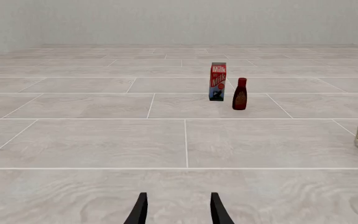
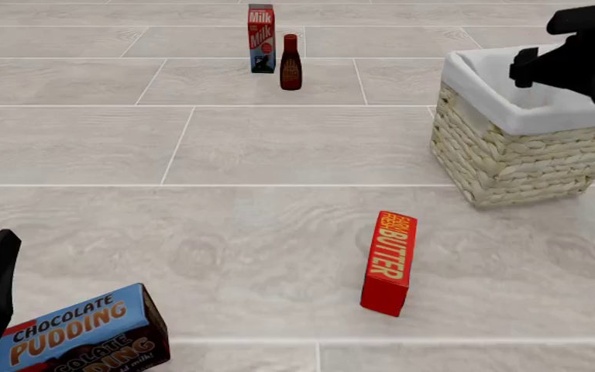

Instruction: Pick the tomato sauce and place it in the basket.

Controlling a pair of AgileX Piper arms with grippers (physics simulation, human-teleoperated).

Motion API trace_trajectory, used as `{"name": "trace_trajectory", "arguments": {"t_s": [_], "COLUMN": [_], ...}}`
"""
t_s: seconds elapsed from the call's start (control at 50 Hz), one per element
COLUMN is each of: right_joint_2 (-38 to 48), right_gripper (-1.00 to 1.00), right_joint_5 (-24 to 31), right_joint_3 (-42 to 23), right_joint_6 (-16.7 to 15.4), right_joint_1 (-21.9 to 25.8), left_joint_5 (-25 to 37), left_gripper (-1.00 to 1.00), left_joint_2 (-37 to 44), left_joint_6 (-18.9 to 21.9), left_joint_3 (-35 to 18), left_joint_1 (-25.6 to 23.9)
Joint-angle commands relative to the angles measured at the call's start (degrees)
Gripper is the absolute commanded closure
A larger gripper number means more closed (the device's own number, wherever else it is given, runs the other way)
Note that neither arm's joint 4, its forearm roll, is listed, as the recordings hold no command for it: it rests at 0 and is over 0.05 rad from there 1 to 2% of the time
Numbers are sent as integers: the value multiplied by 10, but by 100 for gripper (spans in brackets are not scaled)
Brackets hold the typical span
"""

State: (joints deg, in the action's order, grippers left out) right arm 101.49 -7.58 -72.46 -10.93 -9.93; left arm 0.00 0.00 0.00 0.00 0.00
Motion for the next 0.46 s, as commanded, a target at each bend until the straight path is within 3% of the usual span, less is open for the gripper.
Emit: {"name": "trace_trajectory", "arguments": {"t_s": [0.02, 0.46], "right_joint_2": [-26, -40], "right_gripper": [-100, -100], "right_joint_5": [7, 11], "right_joint_3": [17, 24], "right_joint_6": [1, 1], "right_joint_1": [4, 10], "left_joint_5": [0, 0], "left_gripper": [-100, -100], "left_joint_2": [0, 0], "left_joint_6": [0, 0], "left_joint_3": [0, 0], "left_joint_1": [0, 0]}}
